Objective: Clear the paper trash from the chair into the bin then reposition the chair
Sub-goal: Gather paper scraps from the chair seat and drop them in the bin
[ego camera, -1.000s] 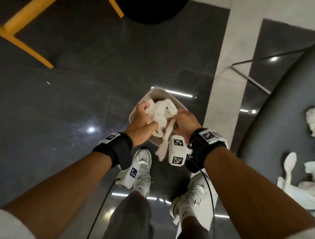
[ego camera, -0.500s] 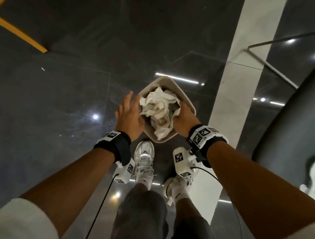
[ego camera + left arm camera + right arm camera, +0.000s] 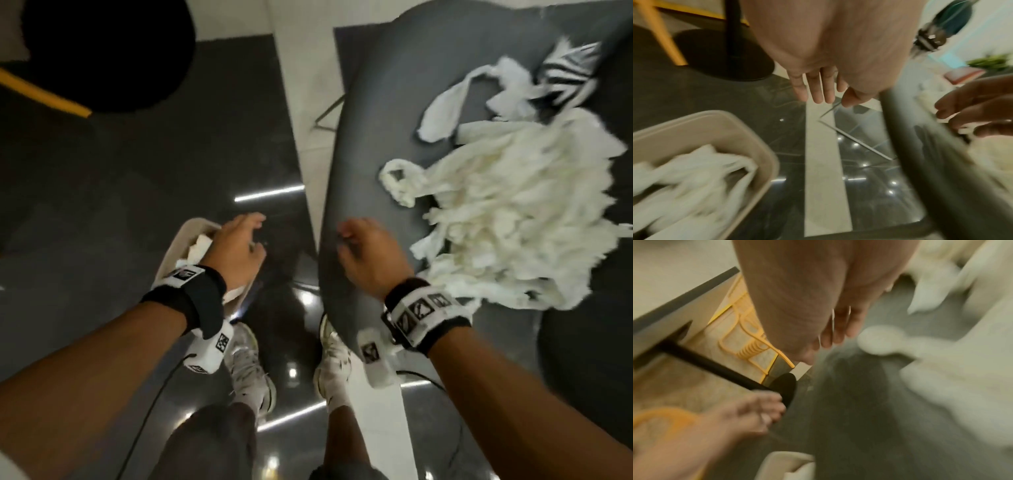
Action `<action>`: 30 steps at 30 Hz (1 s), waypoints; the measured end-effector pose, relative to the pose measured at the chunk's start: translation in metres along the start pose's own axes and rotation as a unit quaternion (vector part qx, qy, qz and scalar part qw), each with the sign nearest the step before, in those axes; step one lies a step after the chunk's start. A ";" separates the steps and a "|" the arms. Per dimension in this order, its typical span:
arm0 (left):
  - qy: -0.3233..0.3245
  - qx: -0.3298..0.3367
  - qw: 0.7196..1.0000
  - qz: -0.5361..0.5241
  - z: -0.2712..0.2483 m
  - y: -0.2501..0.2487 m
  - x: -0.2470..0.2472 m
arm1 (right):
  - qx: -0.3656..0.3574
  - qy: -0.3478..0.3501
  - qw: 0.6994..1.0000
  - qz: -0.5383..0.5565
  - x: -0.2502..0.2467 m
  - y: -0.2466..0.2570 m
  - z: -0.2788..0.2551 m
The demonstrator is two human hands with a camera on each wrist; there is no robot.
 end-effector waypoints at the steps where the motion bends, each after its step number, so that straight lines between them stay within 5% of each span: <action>1: -0.004 0.036 0.999 -0.003 0.008 -0.029 0.003 | -0.004 -0.032 0.997 -0.071 -0.019 -0.017 -0.010; 4: 0.001 0.116 0.993 0.006 0.024 -0.102 0.021 | 0.084 0.021 0.983 -0.164 -0.043 -0.064 -0.032; 9: 0.005 0.174 0.983 0.052 0.030 -0.190 0.059 | 0.022 0.039 0.995 -0.091 -0.044 -0.097 -0.043; 14: -0.065 0.203 0.975 0.068 0.051 -0.253 0.073 | 0.008 -0.133 0.986 0.098 -0.096 -0.111 -0.060; 17: -0.054 0.215 0.972 0.084 0.064 -0.293 0.083 | 0.009 -0.208 0.965 0.162 -0.134 -0.125 -0.071; 21: -0.003 0.177 0.983 0.048 0.077 -0.312 0.100 | 0.014 -0.214 0.958 0.190 -0.166 -0.147 -0.080; 26: -0.112 0.232 0.963 -0.083 0.050 -0.313 0.078 | -0.008 -0.251 0.951 0.180 -0.182 -0.151 -0.078; 30: -0.038 0.221 0.964 -0.141 0.023 -0.303 0.028 | -0.120 -0.251 0.949 0.147 -0.192 -0.113 -0.071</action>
Point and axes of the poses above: each hand's wrist, its own z-axis towards the middle knuckle, its own x-axis out of the palm, y = z × x, the point moved 1 cm from there along z, towards the middle knuckle, and after that the axes turned 3 degrees about z, right-handed, at the moved point
